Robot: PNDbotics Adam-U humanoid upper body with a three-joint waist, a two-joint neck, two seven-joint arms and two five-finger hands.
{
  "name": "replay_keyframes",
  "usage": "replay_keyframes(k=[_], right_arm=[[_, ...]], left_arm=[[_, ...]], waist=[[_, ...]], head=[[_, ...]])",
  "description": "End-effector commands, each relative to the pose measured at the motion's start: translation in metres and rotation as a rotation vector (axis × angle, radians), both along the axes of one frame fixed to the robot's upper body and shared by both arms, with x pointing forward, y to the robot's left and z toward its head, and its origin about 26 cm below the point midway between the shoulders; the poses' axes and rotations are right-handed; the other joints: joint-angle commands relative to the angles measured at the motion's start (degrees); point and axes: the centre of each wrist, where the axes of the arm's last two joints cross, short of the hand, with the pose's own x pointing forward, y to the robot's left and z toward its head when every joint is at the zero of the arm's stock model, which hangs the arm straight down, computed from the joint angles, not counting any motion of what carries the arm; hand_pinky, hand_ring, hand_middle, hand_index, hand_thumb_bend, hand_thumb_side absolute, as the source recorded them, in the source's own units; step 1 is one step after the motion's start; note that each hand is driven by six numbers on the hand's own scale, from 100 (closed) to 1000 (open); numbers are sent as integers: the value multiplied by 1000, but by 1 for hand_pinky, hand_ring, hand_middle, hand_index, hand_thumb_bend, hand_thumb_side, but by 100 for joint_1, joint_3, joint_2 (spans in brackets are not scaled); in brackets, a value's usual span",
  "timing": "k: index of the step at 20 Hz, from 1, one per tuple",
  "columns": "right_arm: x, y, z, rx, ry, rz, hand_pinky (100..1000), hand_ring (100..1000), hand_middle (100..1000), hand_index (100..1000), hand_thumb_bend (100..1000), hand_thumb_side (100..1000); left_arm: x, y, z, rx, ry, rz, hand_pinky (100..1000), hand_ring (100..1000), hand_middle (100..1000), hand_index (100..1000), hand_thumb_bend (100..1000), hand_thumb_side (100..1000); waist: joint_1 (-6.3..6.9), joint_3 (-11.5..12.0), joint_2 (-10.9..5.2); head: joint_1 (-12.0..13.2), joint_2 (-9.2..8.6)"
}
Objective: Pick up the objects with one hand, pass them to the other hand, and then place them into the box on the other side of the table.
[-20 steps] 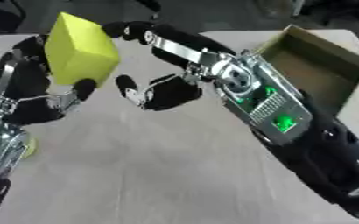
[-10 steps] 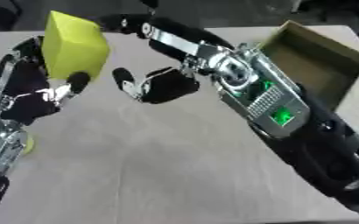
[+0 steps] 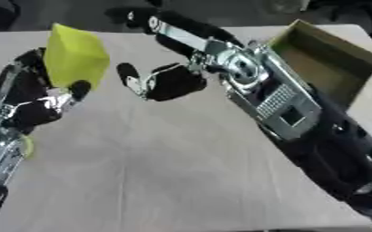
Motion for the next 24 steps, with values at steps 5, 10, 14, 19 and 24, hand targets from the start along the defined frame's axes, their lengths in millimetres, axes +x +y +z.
replay_keyframes(k=[5,10,14,19,24], right_arm=[[-3,1,8,-13,-4,2,1000,1000,958,1000,100,185],[-3,2,8,-23,15,9,1000,1000,958,1000,100,188],[-3,3,7,-33,49,11,1000,1000,959,1000,100,190],[-3,4,7,-35,86,16,1000,1000,959,1000,100,192],[-3,5,8,-37,105,20,1000,1000,959,1000,100,193]], left_arm=[[0,2,10,104,-84,-13,395,413,279,338,197,100],[-1,0,12,135,-91,-49,392,411,277,337,219,100],[-1,-2,13,161,-95,-76,393,411,278,338,231,100],[-4,-4,18,168,-117,-98,398,412,277,330,234,100],[-7,-5,23,166,-136,-111,399,412,275,325,238,100]], waist=[[-13,6,-53],[-13,2,-53],[-14,3,-50],[-16,8,-51],[2,16,-40]], head=[[24,-30],[20,-29],[4,-35],[-12,-29],[118,-193]])
